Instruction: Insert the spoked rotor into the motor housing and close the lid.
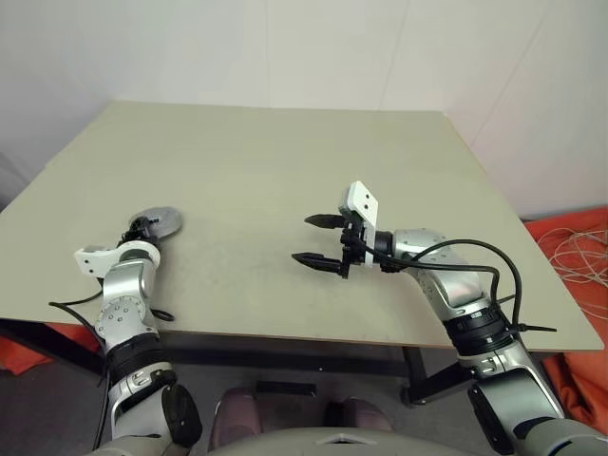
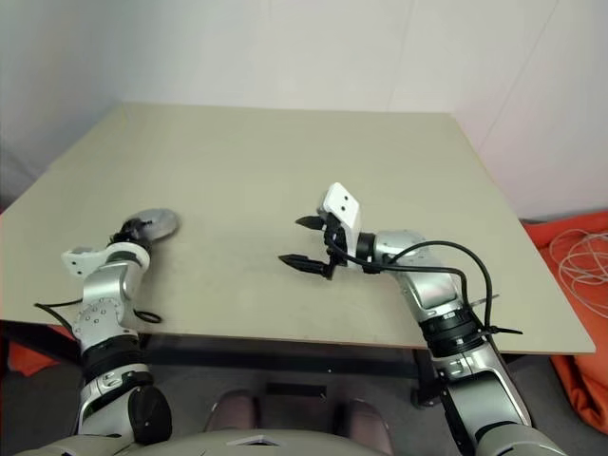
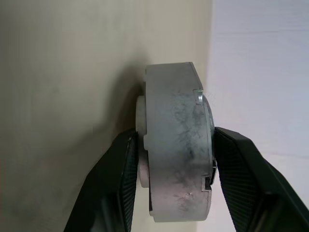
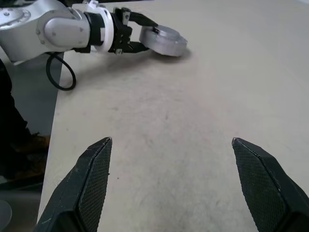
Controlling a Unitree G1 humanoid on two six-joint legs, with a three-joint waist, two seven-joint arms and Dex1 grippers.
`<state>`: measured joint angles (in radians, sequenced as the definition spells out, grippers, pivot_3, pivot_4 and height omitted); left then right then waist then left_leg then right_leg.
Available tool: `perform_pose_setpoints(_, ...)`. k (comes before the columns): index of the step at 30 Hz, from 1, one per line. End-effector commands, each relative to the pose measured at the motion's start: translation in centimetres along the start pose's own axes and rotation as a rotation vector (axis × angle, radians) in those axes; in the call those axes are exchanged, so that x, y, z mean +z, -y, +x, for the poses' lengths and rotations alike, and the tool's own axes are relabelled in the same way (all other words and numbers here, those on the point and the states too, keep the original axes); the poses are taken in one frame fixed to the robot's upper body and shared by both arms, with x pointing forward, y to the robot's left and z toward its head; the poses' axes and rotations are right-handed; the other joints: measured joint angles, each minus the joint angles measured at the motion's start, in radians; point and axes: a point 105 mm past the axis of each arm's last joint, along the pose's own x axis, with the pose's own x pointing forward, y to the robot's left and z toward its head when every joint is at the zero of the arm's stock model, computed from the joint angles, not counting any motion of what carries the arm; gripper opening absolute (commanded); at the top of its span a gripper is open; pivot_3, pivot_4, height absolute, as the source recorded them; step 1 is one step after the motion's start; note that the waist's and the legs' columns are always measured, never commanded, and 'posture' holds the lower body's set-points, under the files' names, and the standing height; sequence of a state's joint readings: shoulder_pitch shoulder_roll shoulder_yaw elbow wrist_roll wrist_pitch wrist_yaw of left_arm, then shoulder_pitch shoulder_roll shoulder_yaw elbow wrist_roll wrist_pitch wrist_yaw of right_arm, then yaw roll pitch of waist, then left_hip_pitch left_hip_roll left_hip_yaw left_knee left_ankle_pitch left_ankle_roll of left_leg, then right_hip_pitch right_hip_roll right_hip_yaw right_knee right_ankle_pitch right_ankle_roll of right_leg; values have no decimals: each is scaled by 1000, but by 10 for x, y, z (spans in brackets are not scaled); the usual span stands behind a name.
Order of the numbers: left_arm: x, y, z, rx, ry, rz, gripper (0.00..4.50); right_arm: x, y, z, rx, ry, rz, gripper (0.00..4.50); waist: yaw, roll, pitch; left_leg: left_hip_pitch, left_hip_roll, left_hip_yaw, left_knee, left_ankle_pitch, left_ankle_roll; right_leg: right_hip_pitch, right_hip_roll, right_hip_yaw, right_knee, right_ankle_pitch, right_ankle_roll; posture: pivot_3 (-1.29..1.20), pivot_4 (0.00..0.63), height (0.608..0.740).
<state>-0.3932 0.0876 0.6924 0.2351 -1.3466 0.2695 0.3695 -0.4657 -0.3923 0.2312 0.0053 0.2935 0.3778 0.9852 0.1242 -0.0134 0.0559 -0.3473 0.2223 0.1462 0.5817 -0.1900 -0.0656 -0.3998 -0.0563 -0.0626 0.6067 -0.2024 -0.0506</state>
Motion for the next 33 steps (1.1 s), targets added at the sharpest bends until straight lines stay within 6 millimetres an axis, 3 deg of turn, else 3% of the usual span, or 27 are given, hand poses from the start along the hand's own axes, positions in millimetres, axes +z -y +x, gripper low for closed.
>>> perform_pose_setpoints(1,9,4,1,18,36,19,2015,8,3,-1,-8,17,-38,4500,0,0,0,1,0,0,0,0,0,1,0,0,0,0,0,0,0,740)
perform_pose_setpoints(4,8,0,-1,48,31,26,2015,7,3,-1,-12,14,-39,4500,-3,0,0,5,0,0,0,0,0,5,0,0,0,0,0,0,0,740)
perform_pose_setpoints(11,0,-11,-12,140,19,-12,4362,5,3,0,-16,2,-39,4500,-2,0,0,9,0,0,0,-1,1,9,-1,0,0,0,0,0,0,740)
perform_pose_setpoints(18,-4,-44,-41,395,45,88,4471,3,3,-1,-22,-7,-44,4500,-5,3,-2,11,-1,1,0,-2,3,11,-1,0,-1,0,0,0,0,740)
perform_pose_setpoints(21,-10,-48,-55,449,26,277,4471,1,4,-1,-24,-16,-51,4500,-13,6,-4,11,-1,2,0,-3,3,11,-1,0,-1,-1,1,0,0,740)
perform_pose_setpoints(24,-20,-32,-57,334,-26,551,4471,-2,7,-1,-36,-25,-58,4500,-24,8,-6,11,-1,2,0,-3,4,11,-1,0,-2,-2,2,0,0,740)
perform_pose_setpoints(28,-43,9,-50,-83,-101,1252,4471,-8,14,-4,-73,-31,-67,4500,-27,6,-5,9,1,0,0,-4,5,6,1,-1,-1,-2,2,0,0,740)
perform_pose_setpoints(31,-54,22,-53,-332,-132,1523,4471,-15,19,-9,-105,-40,-77,4500,-26,6,-5,3,1,-1,1,-2,3,0,0,-2,-1,-2,2,0,0,740)
perform_pose_setpoints(33,-55,25,-53,-435,-161,1580,4471,-19,24,-12,-133,-43,-78,4500,-26,6,-5,4,-1,0,2,-2,4,1,-2,0,-1,-2,2,0,0,740)
